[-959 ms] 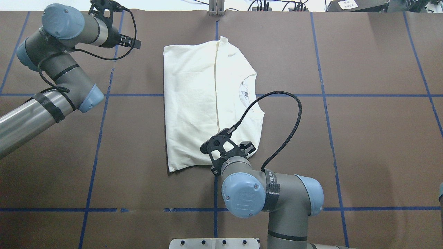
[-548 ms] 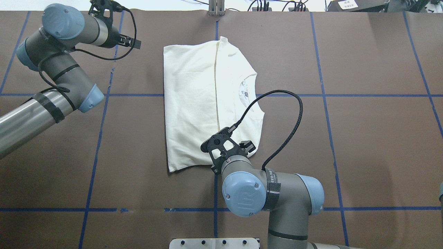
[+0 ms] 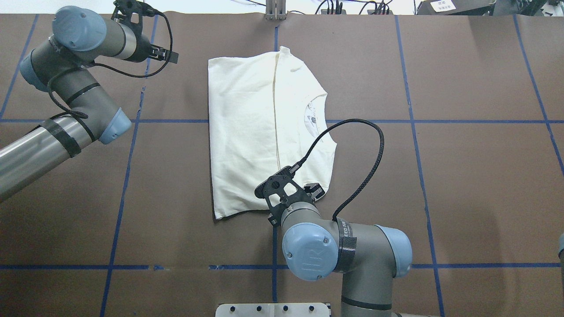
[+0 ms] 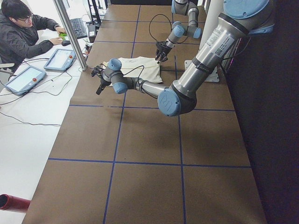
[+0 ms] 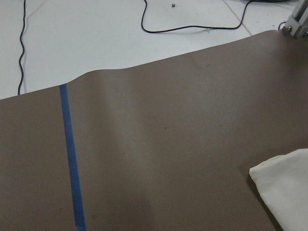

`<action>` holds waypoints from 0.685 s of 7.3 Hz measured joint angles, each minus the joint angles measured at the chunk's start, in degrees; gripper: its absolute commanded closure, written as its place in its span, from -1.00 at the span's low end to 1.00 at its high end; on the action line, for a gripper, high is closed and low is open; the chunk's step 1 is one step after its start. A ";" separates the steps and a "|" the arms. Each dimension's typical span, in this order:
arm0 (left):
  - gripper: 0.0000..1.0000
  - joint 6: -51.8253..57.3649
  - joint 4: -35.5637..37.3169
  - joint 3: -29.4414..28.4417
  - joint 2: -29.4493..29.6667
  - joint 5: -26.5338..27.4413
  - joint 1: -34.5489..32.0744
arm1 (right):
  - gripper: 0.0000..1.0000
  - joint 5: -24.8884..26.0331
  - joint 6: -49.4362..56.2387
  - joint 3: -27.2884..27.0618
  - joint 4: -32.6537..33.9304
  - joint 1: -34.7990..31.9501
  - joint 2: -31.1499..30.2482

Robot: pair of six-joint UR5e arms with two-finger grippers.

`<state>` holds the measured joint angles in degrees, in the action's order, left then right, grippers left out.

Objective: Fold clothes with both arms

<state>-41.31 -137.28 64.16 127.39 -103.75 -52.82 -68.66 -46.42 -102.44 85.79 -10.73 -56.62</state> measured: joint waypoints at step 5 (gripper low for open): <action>-1.00 0.00 0.00 0.00 -0.04 0.03 0.05 | 0.78 0.10 -0.18 0.26 -0.01 0.90 0.11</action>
<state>-41.31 -137.29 64.16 127.35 -103.71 -52.77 -68.56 -46.61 -102.18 85.78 -9.82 -56.51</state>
